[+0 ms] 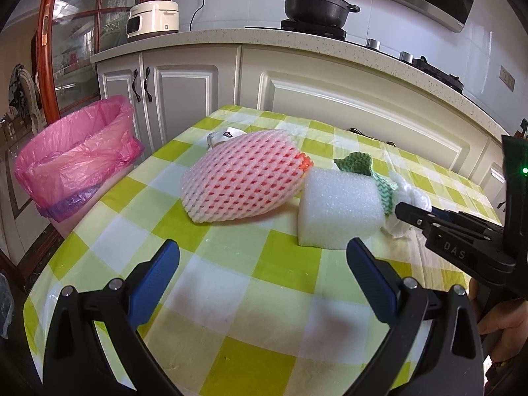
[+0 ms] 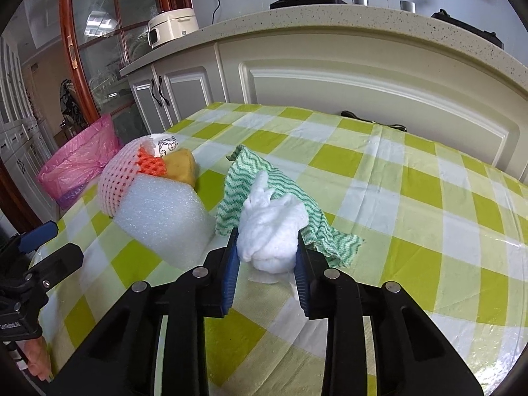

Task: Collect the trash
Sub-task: 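Grasp the white foam block with the left gripper while the right grasps a white tissue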

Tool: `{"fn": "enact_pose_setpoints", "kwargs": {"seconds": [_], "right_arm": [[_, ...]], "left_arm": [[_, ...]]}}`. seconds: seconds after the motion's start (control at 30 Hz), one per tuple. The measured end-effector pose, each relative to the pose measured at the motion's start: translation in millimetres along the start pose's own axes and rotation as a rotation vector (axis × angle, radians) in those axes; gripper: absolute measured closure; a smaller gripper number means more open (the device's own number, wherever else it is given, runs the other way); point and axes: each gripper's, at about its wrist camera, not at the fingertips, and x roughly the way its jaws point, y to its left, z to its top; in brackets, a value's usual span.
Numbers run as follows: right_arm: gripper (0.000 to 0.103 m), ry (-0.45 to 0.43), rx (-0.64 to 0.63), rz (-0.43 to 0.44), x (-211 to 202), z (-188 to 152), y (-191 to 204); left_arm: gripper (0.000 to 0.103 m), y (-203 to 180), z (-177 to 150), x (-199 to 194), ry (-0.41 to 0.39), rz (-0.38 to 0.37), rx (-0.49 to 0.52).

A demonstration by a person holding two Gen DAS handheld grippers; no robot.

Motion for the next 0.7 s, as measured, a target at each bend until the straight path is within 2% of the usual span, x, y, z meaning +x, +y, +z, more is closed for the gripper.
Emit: {"fn": "enact_pose_setpoints", "kwargs": {"seconds": [0.27, 0.4, 0.7], "right_arm": [[0.074, -0.081, -0.002, 0.041, -36.5, 2.0, -1.9], [0.074, -0.113, -0.012, 0.030, -54.4, 1.8, -4.3], [0.074, -0.121, 0.030, -0.025, -71.8, -5.6, -35.8]], "left_arm": [[0.005, -23.0, 6.7, 0.8, -0.010, -0.035, 0.017], [0.005, -43.4, 11.0, 7.3, -0.010, -0.056, 0.032], [0.007, -75.2, 24.1, 43.2, 0.020, -0.007, 0.043]]}}
